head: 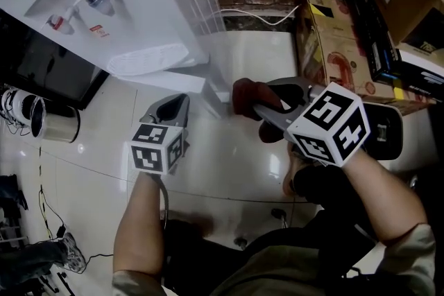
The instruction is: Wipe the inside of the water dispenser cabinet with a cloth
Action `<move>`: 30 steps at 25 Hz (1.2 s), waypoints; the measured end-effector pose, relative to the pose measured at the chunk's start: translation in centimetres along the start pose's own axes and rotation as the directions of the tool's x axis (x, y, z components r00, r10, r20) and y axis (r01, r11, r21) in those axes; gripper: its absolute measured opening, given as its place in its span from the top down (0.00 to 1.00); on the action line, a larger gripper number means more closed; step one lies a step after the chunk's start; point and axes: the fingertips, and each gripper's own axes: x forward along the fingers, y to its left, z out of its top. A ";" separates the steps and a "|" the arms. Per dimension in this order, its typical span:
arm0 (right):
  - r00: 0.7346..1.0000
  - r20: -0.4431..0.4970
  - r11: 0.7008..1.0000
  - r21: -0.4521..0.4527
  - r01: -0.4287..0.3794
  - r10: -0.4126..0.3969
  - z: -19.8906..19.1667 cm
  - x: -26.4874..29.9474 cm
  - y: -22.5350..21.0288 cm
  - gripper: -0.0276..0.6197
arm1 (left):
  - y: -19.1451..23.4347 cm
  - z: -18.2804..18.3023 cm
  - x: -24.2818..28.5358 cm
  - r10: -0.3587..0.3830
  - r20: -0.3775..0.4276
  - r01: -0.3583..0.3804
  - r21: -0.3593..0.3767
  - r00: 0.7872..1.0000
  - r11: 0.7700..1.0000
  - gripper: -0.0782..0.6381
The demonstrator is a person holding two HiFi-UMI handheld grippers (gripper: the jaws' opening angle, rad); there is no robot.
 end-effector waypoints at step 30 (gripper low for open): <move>0.984 0.022 0.985 0.017 0.174 -0.175 -6.7 4.4 -4.7 0.75 | -4.8 3.5 -2.9 0.152 0.124 -0.114 -0.272 0.981 0.956 0.89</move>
